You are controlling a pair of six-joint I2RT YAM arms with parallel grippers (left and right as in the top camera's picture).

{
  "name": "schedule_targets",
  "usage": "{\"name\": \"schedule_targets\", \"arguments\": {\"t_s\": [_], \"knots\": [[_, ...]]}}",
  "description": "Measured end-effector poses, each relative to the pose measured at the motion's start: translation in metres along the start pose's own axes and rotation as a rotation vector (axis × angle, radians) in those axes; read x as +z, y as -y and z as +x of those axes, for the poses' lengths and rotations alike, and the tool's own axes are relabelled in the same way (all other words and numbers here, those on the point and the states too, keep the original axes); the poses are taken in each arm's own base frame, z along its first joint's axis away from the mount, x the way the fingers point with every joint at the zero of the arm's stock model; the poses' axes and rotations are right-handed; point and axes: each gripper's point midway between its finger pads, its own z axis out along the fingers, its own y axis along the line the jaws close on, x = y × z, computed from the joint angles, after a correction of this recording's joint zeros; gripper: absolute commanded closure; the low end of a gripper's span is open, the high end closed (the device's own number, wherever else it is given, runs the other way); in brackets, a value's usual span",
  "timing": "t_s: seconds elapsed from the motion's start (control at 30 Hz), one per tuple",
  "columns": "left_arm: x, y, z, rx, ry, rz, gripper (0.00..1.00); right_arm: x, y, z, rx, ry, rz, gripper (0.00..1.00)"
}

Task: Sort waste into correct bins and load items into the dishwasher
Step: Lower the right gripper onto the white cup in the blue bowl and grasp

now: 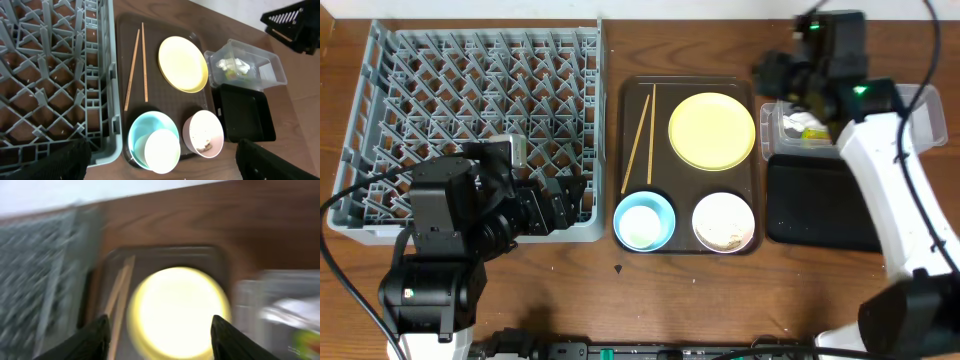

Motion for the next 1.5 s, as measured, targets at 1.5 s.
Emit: {"name": "schedule_targets", "arguments": {"t_s": [1.5], "knots": [[0.0, 0.0, 0.0, 0.0, 0.0, 0.0, 0.07, 0.017, -0.096, 0.193, -0.333, -0.601, -0.041, 0.48]]}}
